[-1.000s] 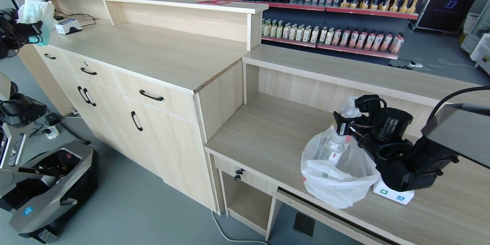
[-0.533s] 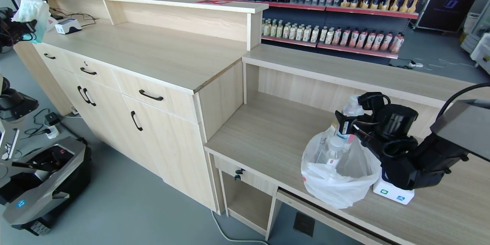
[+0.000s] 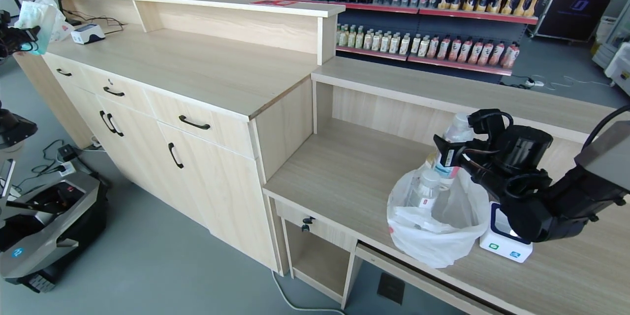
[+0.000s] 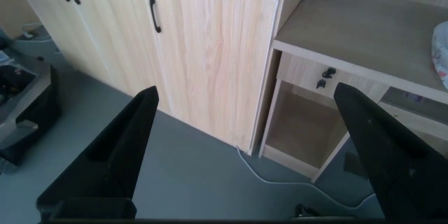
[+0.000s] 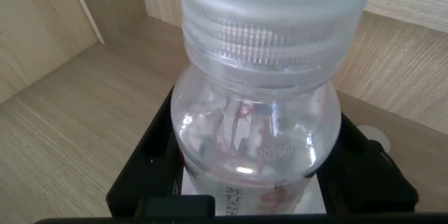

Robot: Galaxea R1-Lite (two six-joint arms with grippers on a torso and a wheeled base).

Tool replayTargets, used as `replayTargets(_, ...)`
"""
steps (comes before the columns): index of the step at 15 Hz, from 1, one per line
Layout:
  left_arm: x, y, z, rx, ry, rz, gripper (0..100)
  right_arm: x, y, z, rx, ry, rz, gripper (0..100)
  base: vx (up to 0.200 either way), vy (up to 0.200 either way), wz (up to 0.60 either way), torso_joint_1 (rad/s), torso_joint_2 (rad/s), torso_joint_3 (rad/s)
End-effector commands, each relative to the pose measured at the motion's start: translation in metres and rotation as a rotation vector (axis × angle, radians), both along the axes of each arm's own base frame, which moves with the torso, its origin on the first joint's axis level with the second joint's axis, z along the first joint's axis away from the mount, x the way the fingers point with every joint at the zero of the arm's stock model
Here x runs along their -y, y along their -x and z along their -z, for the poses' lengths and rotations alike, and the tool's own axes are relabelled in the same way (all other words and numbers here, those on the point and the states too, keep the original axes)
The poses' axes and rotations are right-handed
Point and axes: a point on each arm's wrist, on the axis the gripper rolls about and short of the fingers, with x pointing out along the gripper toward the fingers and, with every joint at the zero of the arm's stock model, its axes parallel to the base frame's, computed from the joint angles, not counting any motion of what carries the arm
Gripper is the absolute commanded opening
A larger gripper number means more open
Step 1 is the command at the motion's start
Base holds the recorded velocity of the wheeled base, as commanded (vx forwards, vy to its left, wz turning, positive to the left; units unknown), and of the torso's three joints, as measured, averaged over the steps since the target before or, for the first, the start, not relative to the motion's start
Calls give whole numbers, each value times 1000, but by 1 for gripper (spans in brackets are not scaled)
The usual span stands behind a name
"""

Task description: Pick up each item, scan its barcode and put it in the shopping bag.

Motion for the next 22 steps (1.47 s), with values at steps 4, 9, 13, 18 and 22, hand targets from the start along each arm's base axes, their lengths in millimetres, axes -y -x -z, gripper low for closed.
replayTargets(4,0,0,0,0,0,0,100,11,11,3,-37,20,25,0,0,0,0,0,0,0)
replayTargets(9,0,0,0,0,0,0,100,28,12,24,-111,44,72,0,0,0,0,0,0,0)
replayTargets(13,0,0,0,0,0,0,100,31,13,45,-163,48,80,0,0,0,0,0,0,0)
replayTargets(18,0,0,0,-1,0,0,100,30,7,70,-166,48,75,0,0,0,0,0,0,0)
replayTargets(22,0,0,0,0,0,0,100,27,4,86,-171,50,57,0,0,0,0,0,0,0)
